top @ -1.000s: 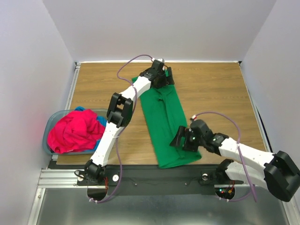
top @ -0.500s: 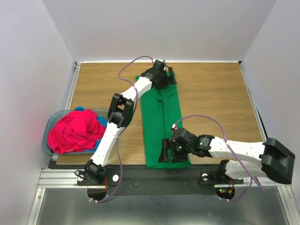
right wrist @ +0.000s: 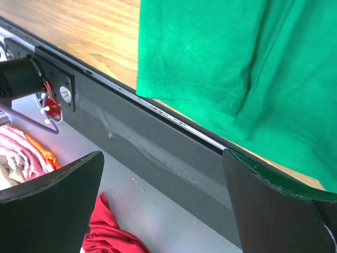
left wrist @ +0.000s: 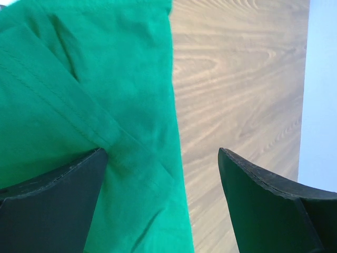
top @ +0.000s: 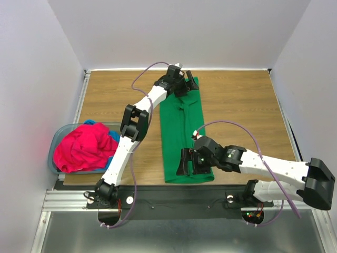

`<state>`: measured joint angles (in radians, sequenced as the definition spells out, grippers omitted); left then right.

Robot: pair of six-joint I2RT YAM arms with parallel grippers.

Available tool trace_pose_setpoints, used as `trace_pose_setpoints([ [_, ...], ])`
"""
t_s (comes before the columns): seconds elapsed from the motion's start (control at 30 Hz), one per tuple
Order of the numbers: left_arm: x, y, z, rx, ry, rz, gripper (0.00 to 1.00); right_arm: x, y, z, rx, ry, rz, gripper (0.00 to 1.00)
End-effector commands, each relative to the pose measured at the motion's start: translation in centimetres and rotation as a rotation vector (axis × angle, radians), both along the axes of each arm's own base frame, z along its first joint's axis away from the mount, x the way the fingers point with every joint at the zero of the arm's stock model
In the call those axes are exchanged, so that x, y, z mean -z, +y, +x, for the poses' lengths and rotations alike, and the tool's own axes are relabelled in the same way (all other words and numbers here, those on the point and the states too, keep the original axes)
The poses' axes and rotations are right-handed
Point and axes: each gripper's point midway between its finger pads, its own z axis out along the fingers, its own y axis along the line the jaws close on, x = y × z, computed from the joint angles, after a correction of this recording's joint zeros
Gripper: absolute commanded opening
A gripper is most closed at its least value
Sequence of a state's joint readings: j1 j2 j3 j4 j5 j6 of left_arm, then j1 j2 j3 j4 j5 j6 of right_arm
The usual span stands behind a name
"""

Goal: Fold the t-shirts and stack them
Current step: Fold the tshirt

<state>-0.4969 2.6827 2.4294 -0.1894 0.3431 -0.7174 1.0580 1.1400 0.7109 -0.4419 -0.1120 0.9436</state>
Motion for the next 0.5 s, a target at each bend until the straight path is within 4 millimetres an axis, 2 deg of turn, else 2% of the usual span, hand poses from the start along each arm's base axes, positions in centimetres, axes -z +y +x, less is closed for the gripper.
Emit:
trace_pose_setpoints([
  [0.0, -12.8, -1.5, -1.9, 0.119, -0.215, -0.1, 0.99, -1.6, -1.3, 2.8, 0.103, -0.082, -0.024, 1.0],
  [0.03, -14.1, -1.5, -2.5, 0.131, -0.237, -0.099, 0.99, -1.8, -1.6, 3.0, 0.12, -0.084, -0.02, 1.0],
  [0.07, -17.0, -1.1, -3.7, 0.138, -0.273, -0.101, 0.99, -2.2, -2.4, 3.9, 0.163, -0.104, -0.027, 1.0],
  [0.13, -19.8, -0.8, -5.4, 0.127, -0.327, -0.062, 0.99, -2.3, -3.3, 4.7, 0.195, -0.123, -0.041, 1.0],
  [0.17, -22.8, 0.1, -7.0, 0.131, -0.385, -0.038, 0.98, -1.9, -4.3, 5.1, 0.219, -0.12, -0.07, 1.0],
  [0.2, -23.8, 0.3, -8.2, 0.133, -0.402, -0.02, 0.99, -1.8, -4.9, 5.5, 0.243, -0.121, -0.085, 1.0],
  [0.23, -24.2, 0.5, -9.6, 0.123, -0.4, 0.013, 0.99, -1.6, -5.3, 5.7, 0.251, -0.114, -0.096, 1.0],
  [0.27, -24.7, 1.5, -12.1, 0.128, -0.395, 0.034, 0.99, -1.1, -6.3, 6.3, 0.285, -0.093, -0.118, 1.0],
  [0.3, -24.6, 2.2, -13.4, 0.122, -0.388, 0.051, 0.98, -0.8, -6.8, 6.5, 0.295, -0.078, -0.124, 1.0],
  [0.33, -24.2, 2.8, -14.7, 0.111, -0.375, 0.064, 0.98, -0.5, -7.1, 6.6, 0.304, -0.062, -0.128, 1.0],
  [0.37, -22.9, 4.3, -17.3, 0.071, -0.35, 0.096, 0.98, 0.2, -7.7, 6.6, 0.303, -0.027, -0.133, 1.0],
  [0.4, -22.2, 4.6, -19.2, 0.087, -0.338, 0.096, 0.98, 0.5, -7.9, 6.5, 0.299, -0.016, -0.137, 1.0],
  [0.43, -21.1, 5.7, -20.2, 0.024, -0.329, 0.133, 0.99, 0.7, -8.2, 6.4, 0.297, -0.007, -0.144, 1.0],
  [0.47, -22.1, 6.5, -22.8, 0.011, -0.339, 0.113, 0.98, 1.0, -8.6, 6.4, 0.295, -0.008, -0.153, 1.0],
])
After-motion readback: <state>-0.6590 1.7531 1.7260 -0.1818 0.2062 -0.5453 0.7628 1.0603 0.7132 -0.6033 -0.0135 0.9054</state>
